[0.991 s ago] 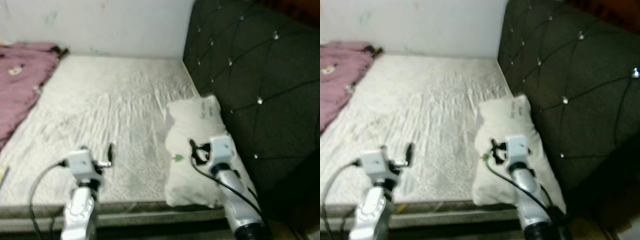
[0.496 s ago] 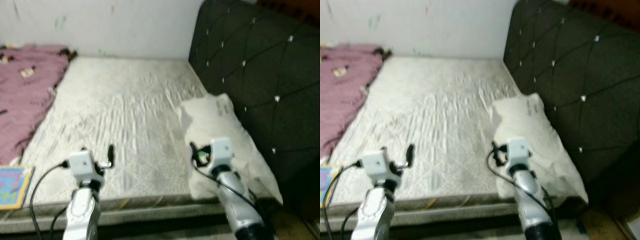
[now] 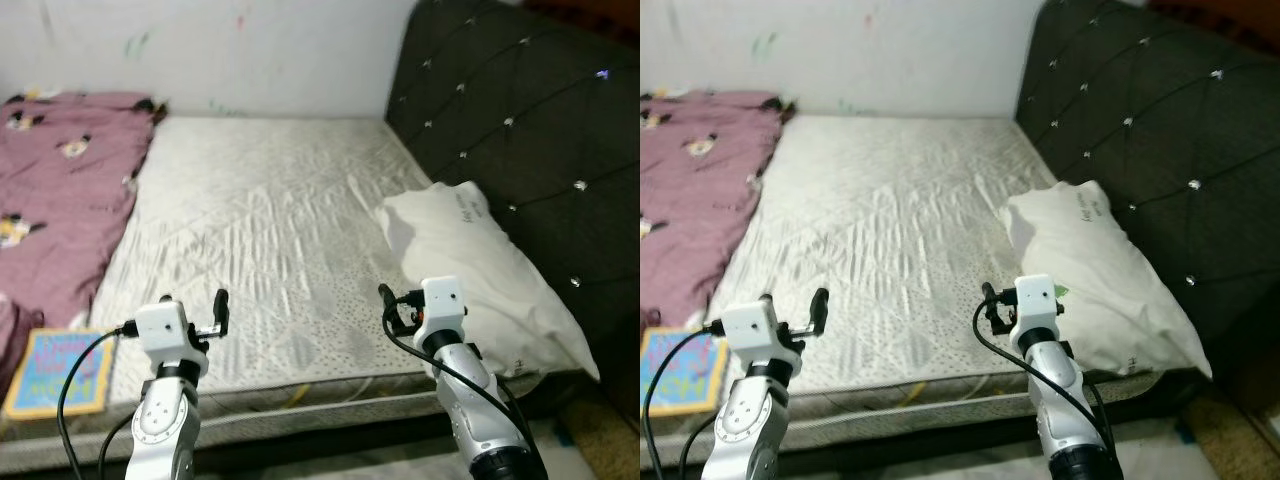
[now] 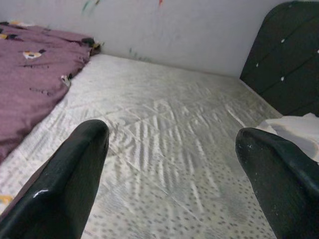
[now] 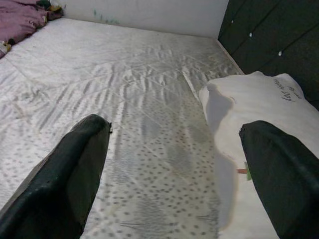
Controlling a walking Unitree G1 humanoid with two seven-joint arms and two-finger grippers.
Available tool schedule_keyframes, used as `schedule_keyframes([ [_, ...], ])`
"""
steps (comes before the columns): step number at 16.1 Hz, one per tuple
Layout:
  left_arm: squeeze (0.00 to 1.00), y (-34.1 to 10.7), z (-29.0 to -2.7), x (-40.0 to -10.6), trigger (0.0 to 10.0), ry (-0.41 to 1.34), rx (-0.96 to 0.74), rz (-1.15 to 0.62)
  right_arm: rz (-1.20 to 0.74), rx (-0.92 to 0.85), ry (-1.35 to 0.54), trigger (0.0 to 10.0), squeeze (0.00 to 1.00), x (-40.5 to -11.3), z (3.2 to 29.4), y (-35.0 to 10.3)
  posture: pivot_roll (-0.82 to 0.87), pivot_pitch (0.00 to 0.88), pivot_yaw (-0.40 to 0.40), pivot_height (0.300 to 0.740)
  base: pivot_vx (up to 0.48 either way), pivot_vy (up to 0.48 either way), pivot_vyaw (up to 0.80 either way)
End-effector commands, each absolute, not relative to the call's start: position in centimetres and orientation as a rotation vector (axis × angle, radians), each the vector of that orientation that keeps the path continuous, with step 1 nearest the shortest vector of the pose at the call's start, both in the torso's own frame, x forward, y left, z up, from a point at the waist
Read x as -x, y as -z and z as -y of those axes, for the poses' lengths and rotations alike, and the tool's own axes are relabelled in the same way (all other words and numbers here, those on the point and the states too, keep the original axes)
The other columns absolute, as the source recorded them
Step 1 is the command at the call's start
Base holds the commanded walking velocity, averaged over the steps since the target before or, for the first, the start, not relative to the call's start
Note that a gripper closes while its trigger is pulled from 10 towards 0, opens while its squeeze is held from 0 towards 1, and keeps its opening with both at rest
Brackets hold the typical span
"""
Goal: Clean up the room
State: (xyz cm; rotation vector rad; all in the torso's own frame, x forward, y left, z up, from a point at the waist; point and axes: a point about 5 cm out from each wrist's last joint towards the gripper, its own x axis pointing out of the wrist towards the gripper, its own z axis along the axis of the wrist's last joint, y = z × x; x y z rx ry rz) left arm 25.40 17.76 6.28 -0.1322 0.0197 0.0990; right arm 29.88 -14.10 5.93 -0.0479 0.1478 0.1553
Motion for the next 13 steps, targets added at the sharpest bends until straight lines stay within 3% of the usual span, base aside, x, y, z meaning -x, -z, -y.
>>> schedule_keyframes([
  [1,0.0,-6.43,-18.35,-25.49,10.0,-0.113,0.12,-0.019,-0.124,0.028,-0.169,10.0,0.0,-30.26,13.43,-6.6,0.0,0.0,-0.081,0.74,0.0,0.48,0.0],
  [11,0.0,-6.42,-18.5,-25.59,10.0,-0.112,0.108,-0.016,-0.133,0.029,-0.178,10.0,0.0,-30.36,13.15,-6.46,0.01,0.0,-0.079,0.74,0.0,0.48,0.0],
  [13,0.0,-6.61,-18.39,-25.65,10.0,-0.102,0.12,0.0,-0.134,0.027,-0.181,10.0,0.0,-30.4,13.1,-6.45,0.01,0.0,-0.079,0.74,0.0,0.0,0.0],
])
